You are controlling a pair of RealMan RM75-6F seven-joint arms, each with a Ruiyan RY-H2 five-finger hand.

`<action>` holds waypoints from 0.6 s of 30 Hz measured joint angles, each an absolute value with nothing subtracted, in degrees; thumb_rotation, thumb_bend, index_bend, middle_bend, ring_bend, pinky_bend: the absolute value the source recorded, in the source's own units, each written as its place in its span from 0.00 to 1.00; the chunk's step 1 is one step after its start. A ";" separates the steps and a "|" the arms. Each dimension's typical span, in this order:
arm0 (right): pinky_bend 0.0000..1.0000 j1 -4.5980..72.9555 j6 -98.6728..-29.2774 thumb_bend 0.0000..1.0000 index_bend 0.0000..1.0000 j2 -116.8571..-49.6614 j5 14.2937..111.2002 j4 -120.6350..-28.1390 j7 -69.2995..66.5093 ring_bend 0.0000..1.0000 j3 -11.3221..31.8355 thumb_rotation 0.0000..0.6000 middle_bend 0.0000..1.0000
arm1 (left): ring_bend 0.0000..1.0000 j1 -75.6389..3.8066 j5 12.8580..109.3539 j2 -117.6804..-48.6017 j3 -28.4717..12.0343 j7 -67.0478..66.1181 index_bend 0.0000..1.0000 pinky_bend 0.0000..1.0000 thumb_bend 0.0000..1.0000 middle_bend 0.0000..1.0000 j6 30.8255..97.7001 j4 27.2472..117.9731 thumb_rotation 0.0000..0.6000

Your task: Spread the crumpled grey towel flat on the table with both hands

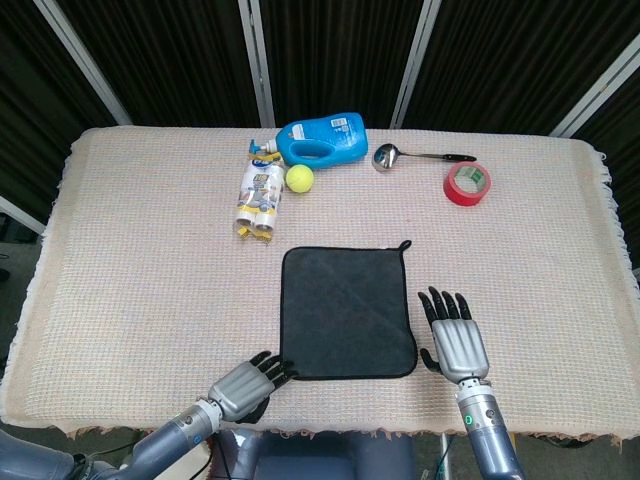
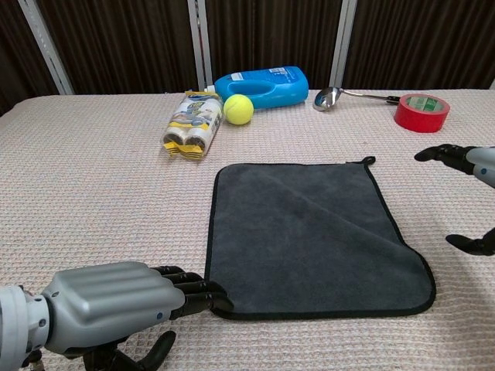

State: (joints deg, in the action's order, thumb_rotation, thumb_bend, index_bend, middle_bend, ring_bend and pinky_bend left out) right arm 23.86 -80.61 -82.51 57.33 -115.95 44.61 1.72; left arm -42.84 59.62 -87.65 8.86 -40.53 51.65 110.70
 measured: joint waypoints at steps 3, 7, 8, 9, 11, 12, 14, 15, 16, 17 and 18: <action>0.00 23.81 -80.78 0.37 0.00 -82.79 57.62 -116.14 44.76 0.00 1.77 1.00 0.00 | 0.00 -42.69 60.53 -87.00 9.35 -39.81 0.04 0.00 0.79 0.00 51.61 110.74 1.00; 0.00 23.71 -80.92 0.37 0.00 -83.11 57.72 -116.22 44.99 0.00 1.82 1.00 0.00 | 0.00 -42.61 61.40 -86.46 9.60 -38.79 0.04 0.00 0.79 0.00 51.46 110.90 1.00; 0.00 23.67 -80.95 0.37 0.00 -83.17 57.66 -116.24 45.04 0.00 1.84 1.00 0.00 | 0.00 -42.63 61.65 -86.24 9.69 -38.61 0.04 0.00 0.79 0.00 51.35 110.99 1.00; 0.00 23.62 -80.98 0.37 0.00 -83.20 57.59 -116.29 45.06 0.00 1.85 1.00 0.00 | 0.00 -42.68 61.83 -86.11 9.75 -38.50 0.04 0.00 0.79 0.00 51.23 111.08 1.00; 0.00 23.54 -81.04 0.37 0.00 -83.22 57.64 -116.37 45.07 0.00 1.89 1.00 0.00 | 0.00 -42.77 62.13 -85.90 9.86 -38.27 0.04 0.00 0.79 0.00 51.02 111.29 1.00; 0.00 23.51 -81.06 0.37 0.00 -83.22 57.67 -116.39 45.04 0.00 1.89 1.00 0.00 | 0.00 -42.81 62.25 -85.86 9.89 -38.21 0.04 0.00 0.79 0.00 50.96 111.36 1.00; 0.00 23.42 -81.06 0.37 0.00 -83.18 57.81 -116.46 44.92 0.00 1.86 1.00 0.00 | 0.00 -42.97 62.35 -85.84 9.97 -38.20 0.04 0.00 0.79 0.00 50.72 111.48 1.00; 0.00 23.37 -81.06 0.37 0.00 -83.13 57.90 -116.46 44.88 0.00 1.84 1.00 0.00 | 0.00 -43.05 62.34 -85.84 10.00 -38.24 0.04 0.00 0.79 0.00 50.61 111.53 1.00; 0.00 23.34 -81.08 0.37 0.00 -83.10 57.95 -116.44 44.86 0.00 1.83 1.00 0.00 | 0.00 -43.13 62.30 -85.86 10.02 -38.33 0.04 0.00 0.79 0.00 50.54 111.55 1.00; 0.00 23.29 -81.11 0.37 0.00 -83.05 58.02 -116.42 44.78 0.00 1.82 1.00 0.00 | 0.00 -43.23 62.25 -85.92 10.02 -38.46 0.03 0.00 0.79 0.00 50.47 111.56 1.00; 0.00 23.24 -81.11 0.37 0.00 -83.01 58.02 -116.43 44.67 0.00 1.83 1.00 0.00 | 0.00 -43.29 62.18 -85.97 10.00 -38.56 0.03 0.00 0.79 0.00 50.44 111.56 1.00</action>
